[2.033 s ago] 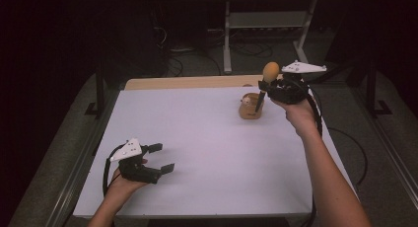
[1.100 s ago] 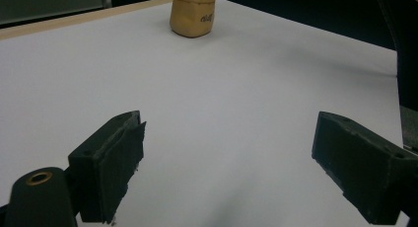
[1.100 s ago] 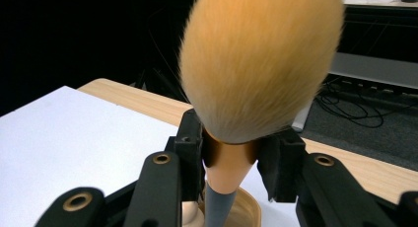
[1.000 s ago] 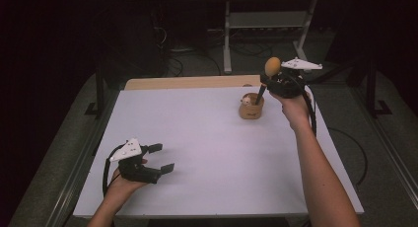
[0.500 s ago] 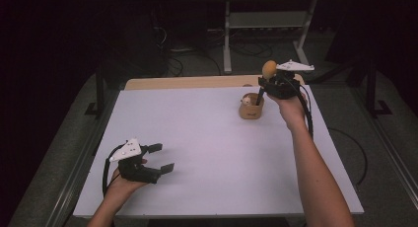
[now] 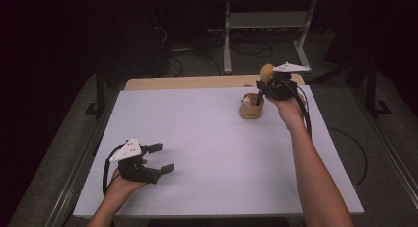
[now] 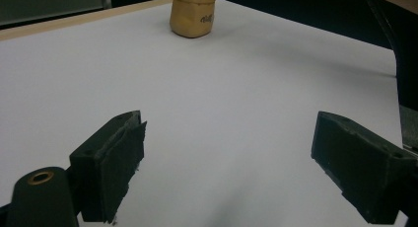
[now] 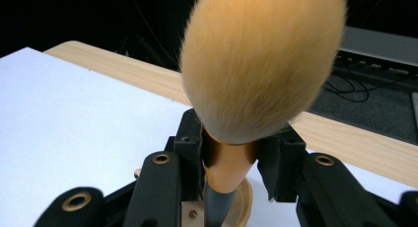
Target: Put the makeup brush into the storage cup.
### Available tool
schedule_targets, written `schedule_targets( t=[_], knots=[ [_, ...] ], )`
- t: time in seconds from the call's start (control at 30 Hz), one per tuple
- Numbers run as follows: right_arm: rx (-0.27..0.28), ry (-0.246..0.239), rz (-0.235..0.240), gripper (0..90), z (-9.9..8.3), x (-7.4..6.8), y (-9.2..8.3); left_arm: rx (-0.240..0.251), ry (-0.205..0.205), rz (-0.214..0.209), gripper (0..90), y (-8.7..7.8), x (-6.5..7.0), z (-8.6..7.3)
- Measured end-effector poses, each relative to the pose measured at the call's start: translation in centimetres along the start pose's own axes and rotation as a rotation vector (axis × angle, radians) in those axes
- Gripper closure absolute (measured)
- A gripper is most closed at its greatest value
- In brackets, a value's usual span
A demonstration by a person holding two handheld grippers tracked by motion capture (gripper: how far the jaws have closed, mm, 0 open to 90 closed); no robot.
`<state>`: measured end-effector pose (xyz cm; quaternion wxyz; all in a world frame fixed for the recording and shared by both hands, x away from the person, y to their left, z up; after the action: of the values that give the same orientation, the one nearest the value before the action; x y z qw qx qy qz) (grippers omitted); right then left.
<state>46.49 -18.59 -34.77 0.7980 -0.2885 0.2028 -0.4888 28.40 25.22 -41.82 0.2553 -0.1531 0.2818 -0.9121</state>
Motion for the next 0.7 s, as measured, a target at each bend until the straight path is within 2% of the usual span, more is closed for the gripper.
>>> schedule_targets(
  t=[0.07,0.2,0.3,0.47,0.7],
  knots=[
    [-0.010,0.003,0.001,62.2,0.0,0.0,0.2,0.000,0.000,0.000,12.3,0.0,0.0,0.0],
    [-0.017,0.030,0.014,38.1,-0.1,0.2,0.4,0.003,-0.004,0.001,12.3,0.0,0.0,0.0],
    [-0.025,0.057,0.008,29.0,-0.3,0.5,0.3,0.003,-0.002,0.000,12.3,0.0,0.0,0.0],
    [-0.030,0.075,-0.005,23.9,-0.7,1.0,-0.2,0.001,0.002,0.000,12.3,0.0,0.1,0.0],
    [-0.024,0.060,0.002,24.1,-1.0,1.0,-0.9,0.001,-0.002,-0.001,12.3,0.0,0.1,0.0]
  ],
)
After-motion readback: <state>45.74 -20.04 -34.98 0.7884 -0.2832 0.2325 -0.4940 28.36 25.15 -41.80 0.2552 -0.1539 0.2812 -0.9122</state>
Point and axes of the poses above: each handheld gripper's, and its own axes: y roughly forward along the jaws, z roughly out of its top, x roughly to its right, the point moved 1 cm from there along y, roughly forward along the jaws, and after that the axes turned 14 degrees about -x, right-handed, at the moved point
